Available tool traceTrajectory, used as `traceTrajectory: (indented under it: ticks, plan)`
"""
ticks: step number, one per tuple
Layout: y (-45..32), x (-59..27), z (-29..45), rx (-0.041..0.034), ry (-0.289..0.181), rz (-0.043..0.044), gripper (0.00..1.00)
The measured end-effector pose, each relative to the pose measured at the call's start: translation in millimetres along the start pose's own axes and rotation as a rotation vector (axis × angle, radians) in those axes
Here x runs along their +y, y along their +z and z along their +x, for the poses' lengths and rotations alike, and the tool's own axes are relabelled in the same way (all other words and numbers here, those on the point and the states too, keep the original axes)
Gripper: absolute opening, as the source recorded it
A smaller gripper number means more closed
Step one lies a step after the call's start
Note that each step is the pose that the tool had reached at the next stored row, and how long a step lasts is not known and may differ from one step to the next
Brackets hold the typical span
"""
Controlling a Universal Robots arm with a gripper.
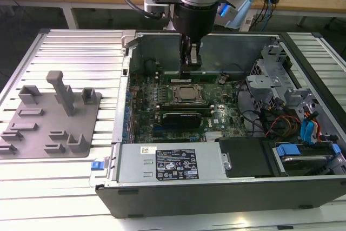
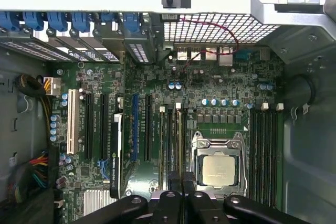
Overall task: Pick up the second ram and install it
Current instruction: 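Insert the second ram into the second slot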
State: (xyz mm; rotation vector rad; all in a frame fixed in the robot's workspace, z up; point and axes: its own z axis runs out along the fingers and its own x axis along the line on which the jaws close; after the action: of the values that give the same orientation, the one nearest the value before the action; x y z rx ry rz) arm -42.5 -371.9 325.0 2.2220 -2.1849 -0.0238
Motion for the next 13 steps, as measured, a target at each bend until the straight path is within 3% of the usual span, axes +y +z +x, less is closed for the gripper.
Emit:
traceTrajectory:
  ticks: [13]
  plan:
    - [19.5,-0.3,-0.1,0.0011,0.000,0.0001,0.09]
